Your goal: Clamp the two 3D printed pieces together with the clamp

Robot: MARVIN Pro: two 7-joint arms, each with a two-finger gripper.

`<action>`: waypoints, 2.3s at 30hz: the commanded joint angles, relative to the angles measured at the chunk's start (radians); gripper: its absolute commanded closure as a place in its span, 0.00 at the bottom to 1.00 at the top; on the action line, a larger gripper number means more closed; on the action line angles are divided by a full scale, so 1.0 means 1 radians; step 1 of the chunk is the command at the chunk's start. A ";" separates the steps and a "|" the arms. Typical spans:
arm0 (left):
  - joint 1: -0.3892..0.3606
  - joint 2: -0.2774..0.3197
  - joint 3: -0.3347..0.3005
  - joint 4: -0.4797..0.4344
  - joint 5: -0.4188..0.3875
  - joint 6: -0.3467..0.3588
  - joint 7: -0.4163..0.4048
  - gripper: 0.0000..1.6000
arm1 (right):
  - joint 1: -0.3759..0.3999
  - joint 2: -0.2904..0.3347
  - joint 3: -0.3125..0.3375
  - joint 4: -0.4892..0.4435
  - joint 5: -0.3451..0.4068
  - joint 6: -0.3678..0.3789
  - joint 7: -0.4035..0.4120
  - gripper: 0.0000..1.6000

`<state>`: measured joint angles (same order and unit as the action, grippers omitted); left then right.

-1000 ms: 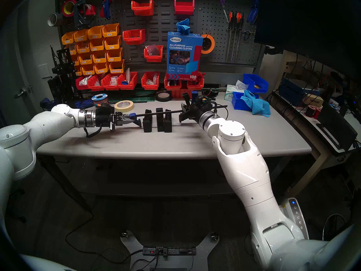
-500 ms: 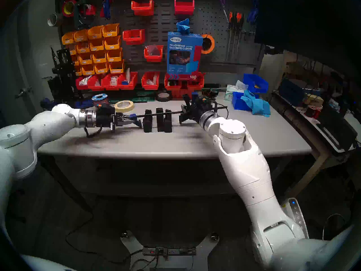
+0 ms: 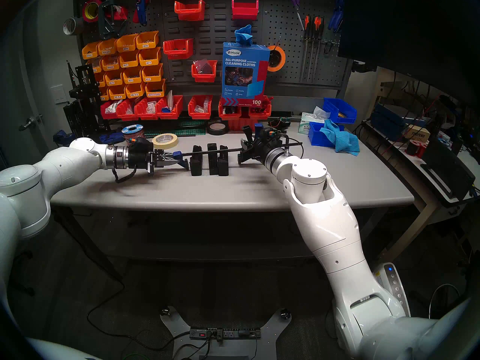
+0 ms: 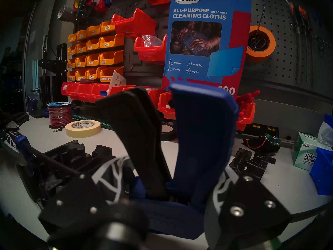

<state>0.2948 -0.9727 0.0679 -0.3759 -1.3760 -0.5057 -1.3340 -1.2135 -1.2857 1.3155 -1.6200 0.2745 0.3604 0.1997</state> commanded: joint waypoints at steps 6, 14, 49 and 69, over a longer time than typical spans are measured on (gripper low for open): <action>-0.032 -0.031 -0.017 0.015 -0.015 0.000 -0.115 1.00 | 0.007 -0.015 0.001 0.004 0.013 0.031 -0.016 1.00; -0.033 -0.023 -0.011 -0.003 -0.010 -0.001 -0.091 1.00 | 0.010 -0.008 -0.002 0.007 0.022 0.038 -0.016 1.00; -0.032 -0.031 -0.017 0.013 -0.014 -0.001 -0.110 1.00 | 0.059 0.017 -0.005 0.034 0.009 0.051 -0.004 1.00; -0.033 -0.030 -0.014 0.012 -0.013 0.001 -0.107 1.00 | 0.061 0.010 -0.005 0.039 0.013 0.039 -0.003 1.00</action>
<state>0.2923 -0.9943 0.0649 -0.3635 -1.3767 -0.5046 -1.3333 -1.1710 -1.2671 1.3079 -1.5754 0.2895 0.4103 0.2024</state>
